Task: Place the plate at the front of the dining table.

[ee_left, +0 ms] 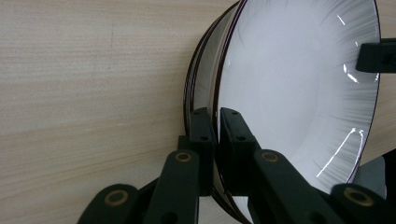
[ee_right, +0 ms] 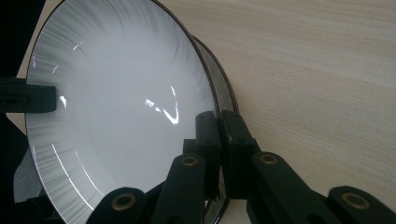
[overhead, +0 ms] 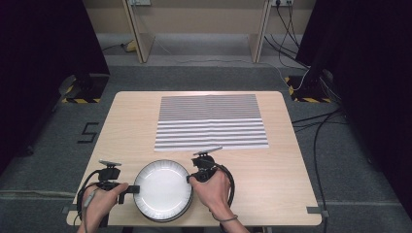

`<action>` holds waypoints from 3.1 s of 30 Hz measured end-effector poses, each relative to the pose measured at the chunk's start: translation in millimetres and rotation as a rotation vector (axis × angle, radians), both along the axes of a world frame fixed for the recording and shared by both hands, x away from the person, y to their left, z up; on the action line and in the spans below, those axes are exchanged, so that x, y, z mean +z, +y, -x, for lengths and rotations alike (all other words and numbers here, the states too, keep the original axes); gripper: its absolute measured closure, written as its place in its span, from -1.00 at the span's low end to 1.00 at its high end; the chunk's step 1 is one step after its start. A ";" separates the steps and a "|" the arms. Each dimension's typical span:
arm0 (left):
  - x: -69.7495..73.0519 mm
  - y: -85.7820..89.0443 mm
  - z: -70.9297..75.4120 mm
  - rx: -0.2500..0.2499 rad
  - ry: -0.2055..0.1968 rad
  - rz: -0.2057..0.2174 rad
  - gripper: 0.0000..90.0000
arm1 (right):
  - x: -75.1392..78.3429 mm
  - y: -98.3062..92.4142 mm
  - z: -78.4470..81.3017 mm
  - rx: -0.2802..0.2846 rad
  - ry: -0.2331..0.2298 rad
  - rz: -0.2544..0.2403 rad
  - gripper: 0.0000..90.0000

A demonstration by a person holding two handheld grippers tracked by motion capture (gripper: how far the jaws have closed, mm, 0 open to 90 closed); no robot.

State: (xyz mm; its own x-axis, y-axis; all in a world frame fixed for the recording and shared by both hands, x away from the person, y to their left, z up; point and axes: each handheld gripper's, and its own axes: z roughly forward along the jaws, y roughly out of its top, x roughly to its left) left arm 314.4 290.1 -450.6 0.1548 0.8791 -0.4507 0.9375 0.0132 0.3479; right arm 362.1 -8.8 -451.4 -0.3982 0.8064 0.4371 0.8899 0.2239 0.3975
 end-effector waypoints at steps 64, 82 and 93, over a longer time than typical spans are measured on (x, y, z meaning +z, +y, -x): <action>45.8 -44.5 -98.1 -0.082 -0.069 -0.008 0.89 | 51.0 -51.0 -67.0 -0.098 -0.041 -0.049 0.92; 48.7 -62.6 -128.0 -0.103 -0.067 -0.013 0.89 | 53.3 -68.4 -89.6 -0.138 -0.033 -0.053 0.92; 49.9 -74.0 -141.8 -0.111 -0.106 0.002 0.89 | 57.5 -80.1 -96.0 -0.167 -0.064 -0.051 0.92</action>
